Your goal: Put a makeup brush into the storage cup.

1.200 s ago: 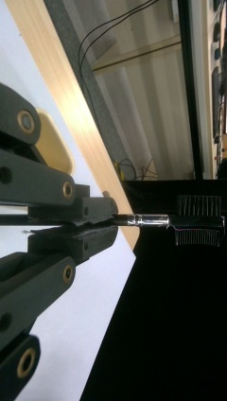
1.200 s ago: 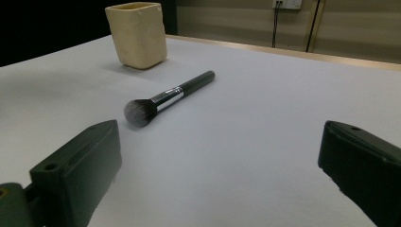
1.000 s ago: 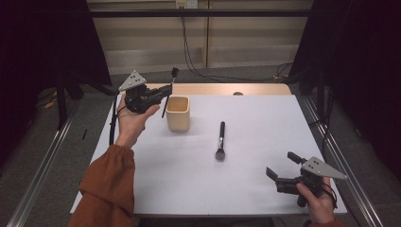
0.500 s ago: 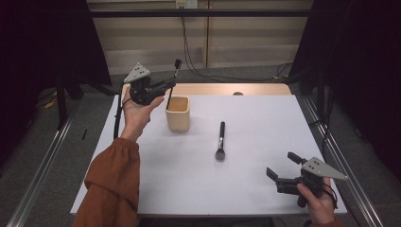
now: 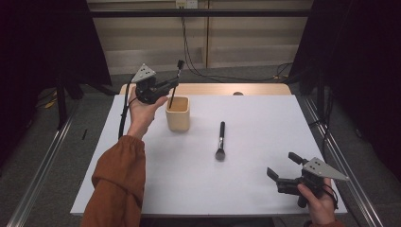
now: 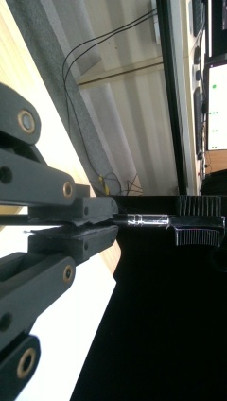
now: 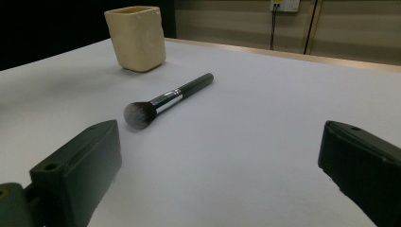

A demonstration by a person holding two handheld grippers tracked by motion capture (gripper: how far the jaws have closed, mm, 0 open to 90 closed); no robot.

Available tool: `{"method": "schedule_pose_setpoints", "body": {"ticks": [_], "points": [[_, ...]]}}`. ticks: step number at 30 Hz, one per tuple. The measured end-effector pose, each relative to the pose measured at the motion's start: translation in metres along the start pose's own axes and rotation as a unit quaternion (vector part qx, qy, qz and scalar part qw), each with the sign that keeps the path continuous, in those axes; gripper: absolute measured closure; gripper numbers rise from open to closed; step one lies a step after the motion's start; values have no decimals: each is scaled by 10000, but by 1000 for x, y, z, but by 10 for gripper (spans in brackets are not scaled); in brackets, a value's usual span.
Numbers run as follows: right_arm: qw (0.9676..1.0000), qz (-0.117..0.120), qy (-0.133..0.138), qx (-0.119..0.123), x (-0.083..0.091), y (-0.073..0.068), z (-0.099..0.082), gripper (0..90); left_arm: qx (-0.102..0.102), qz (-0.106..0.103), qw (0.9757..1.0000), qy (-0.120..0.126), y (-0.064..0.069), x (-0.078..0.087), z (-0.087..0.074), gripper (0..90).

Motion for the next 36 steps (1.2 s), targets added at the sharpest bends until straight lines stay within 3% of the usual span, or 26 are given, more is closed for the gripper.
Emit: {"method": "schedule_pose_setpoints", "body": {"ticks": [9,16,26,36], "points": [[10000,3,-9,-1,0,0,0,0,34,-39,10000,44,3,-4,-4,857],[10000,10,3,-10,0,-1,0,0,-13,-24,10000,-85,2,-10,-15,857],[10000,7,-12,-31,0,0,0,0,52,94,9999,-58,-5,-13,-20,857],[10000,17,-8,-30,0,0,0,0,55,52,9998,-198,-4,-18,-31,856]]}}
Point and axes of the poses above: each handheld gripper's, and its own axes: x roughly backward along the jaws, z roughly out of its top, y roughly to its right, the point moved 3 cm from there along -x, roughly forward along the jaws, and after that the axes turned 14 degrees about -x, right-handed, at the moved point
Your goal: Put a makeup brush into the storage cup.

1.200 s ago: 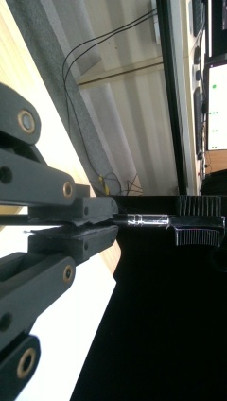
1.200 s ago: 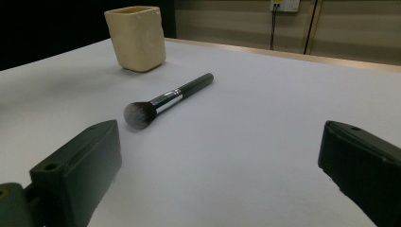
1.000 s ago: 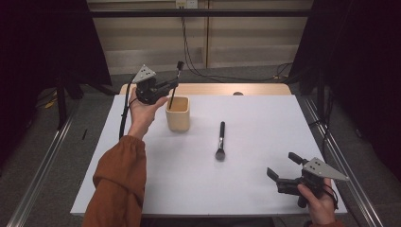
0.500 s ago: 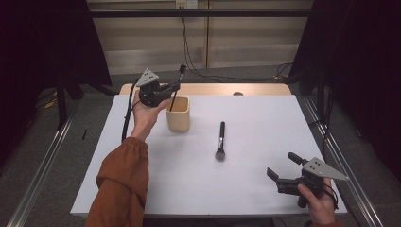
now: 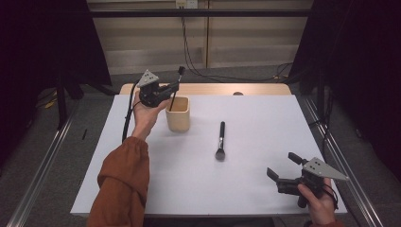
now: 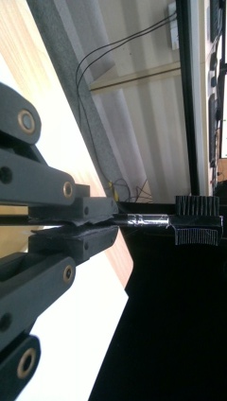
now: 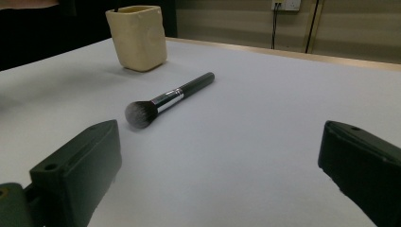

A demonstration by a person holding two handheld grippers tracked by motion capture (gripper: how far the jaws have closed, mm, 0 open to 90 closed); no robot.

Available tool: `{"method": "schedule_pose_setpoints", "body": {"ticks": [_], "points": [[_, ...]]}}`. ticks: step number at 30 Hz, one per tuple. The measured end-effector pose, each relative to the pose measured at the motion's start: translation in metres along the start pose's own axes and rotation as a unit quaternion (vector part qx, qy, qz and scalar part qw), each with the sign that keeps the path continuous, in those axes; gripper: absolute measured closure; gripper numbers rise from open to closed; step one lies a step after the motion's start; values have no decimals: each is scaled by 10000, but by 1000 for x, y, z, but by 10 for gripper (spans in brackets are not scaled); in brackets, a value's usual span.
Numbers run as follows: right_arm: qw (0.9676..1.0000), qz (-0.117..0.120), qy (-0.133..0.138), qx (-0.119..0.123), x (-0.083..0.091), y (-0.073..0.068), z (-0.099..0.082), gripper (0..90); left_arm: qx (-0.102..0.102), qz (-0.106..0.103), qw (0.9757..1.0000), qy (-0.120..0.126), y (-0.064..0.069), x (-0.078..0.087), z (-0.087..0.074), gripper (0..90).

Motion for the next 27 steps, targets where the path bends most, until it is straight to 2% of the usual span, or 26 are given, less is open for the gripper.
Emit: {"method": "schedule_pose_setpoints", "body": {"ticks": [6,10,13,27], "points": [[10000,2,-5,5,0,0,0,0,-79,0,9999,-148,2,-2,-9,857],[10000,9,-9,8,0,0,0,0,21,-21,9999,-156,2,-1,-13,857],[10000,7,-11,10,0,0,0,0,-14,-39,9998,-202,2,0,-16,857],[10000,4,-20,6,-1,-1,0,0,97,-76,9993,-359,5,3,-34,858]]}}
Point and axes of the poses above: each handheld gripper's, and its own axes: x roughly backward along the jaws, z roughly out of its top, y roughly to its right, the point moved 3 cm from there along -x, roughly forward along the jaws, and after that the axes turned 14 degrees about -x, right-handed, at the moved point
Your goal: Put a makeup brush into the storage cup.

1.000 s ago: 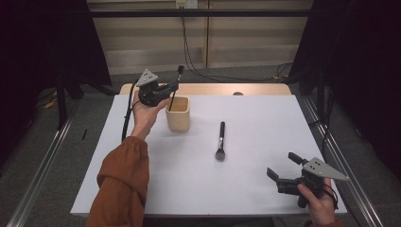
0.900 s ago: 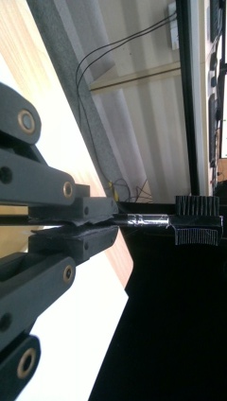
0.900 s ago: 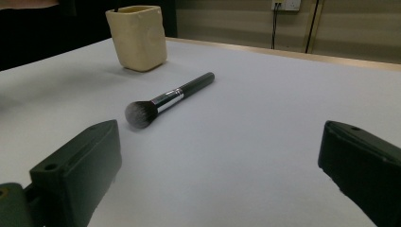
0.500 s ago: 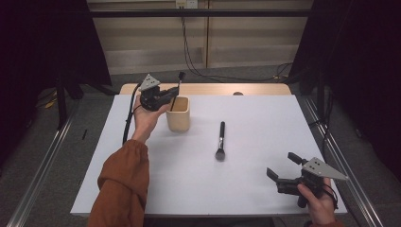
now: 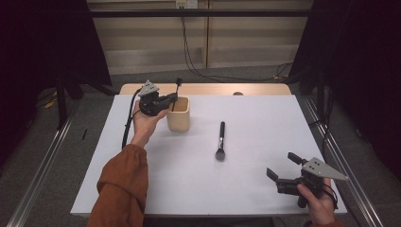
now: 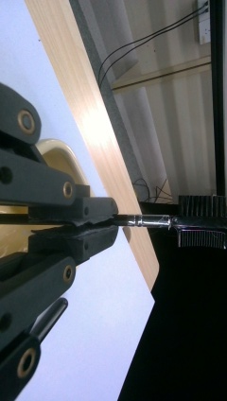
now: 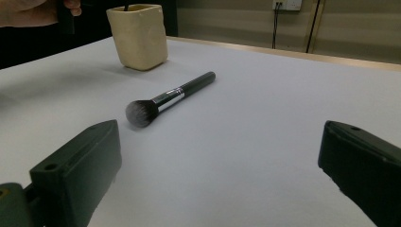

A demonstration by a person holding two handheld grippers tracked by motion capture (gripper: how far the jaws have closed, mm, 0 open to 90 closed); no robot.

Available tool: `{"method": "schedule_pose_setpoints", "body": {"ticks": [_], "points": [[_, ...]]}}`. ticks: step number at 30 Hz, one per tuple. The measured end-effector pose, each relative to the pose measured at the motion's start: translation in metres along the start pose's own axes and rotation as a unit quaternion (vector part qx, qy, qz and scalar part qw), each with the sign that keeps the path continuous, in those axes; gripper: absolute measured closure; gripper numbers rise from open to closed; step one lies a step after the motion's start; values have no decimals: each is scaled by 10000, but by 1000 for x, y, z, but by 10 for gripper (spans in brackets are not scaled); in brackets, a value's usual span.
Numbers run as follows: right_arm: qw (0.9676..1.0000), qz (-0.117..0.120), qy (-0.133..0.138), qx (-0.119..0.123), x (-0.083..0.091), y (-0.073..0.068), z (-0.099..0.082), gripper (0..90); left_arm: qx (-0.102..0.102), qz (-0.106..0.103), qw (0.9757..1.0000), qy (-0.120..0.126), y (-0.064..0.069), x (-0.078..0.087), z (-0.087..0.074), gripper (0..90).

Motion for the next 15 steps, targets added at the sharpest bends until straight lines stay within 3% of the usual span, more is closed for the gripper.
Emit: {"method": "schedule_pose_setpoints", "body": {"ticks": [9,15], "points": [[10000,0,-6,3,0,0,0,0,-29,10,9999,-118,2,1,-10,858],[10000,1,-8,13,-1,0,0,0,55,9,9998,-202,2,3,-14,853]]}}
Point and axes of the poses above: each handheld gripper's, and its own axes: x roughly backward along the jaws, z roughly out of its top, y roughly to its right, the point moved 3 cm from there along -x, roughly forward along the jaws, and after that the axes turned 14 degrees about -x, right-handed, at the moved point
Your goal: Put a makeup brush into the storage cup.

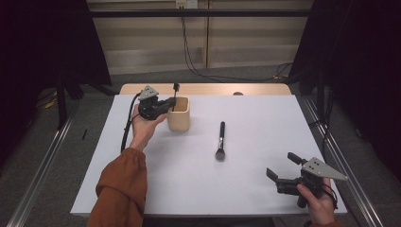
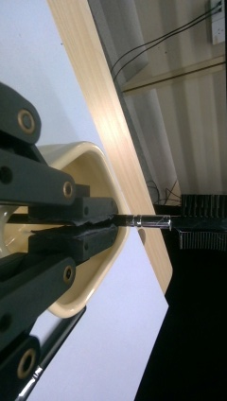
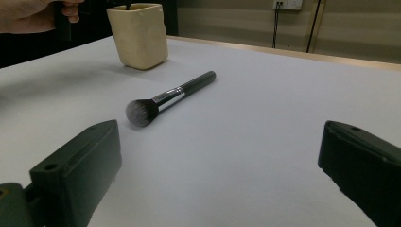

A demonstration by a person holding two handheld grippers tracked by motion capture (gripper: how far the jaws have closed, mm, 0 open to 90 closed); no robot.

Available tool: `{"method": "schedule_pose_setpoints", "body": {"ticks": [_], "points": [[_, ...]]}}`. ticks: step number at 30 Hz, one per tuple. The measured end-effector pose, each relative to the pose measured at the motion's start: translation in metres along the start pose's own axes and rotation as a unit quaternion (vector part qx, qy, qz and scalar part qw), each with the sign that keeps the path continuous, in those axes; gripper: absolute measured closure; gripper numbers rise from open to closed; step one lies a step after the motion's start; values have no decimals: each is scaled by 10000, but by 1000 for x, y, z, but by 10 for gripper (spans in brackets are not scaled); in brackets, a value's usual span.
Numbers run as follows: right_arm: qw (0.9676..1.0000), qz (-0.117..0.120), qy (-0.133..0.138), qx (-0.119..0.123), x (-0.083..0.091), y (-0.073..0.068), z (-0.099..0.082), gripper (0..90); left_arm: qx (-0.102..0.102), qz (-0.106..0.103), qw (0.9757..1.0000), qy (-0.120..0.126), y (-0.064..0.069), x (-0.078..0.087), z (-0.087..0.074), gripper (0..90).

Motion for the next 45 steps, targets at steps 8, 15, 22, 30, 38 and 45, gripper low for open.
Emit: {"method": "schedule_pose_setpoints", "body": {"ticks": [8,15,22,30,38,45], "points": [[10000,-2,3,-6,0,0,0,1,62,5,10000,-38,-2,0,-3,807],[10000,-3,4,-4,0,0,0,0,130,-46,9999,-9,-2,2,-2,684],[10000,3,3,8,0,0,0,0,161,-81,9998,119,0,8,-1,595],[10000,2,-14,31,0,0,0,0,213,-46,9997,140,2,20,-1,375],[10000,-5,-26,41,0,0,0,0,207,7,9996,199,4,40,0,161],[10000,-14,-24,42,-1,0,0,0,188,-52,9996,208,9,54,-4,74]]}}
Point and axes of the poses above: each handheld gripper's, and its own axes: x roughly backward along the jaws, z roughly out of its top, y roughly to its right, the point moved 3 cm from there along -x, roughly forward along the jaws, and after that the axes turned 14 degrees about -x, right-handed, at the moved point
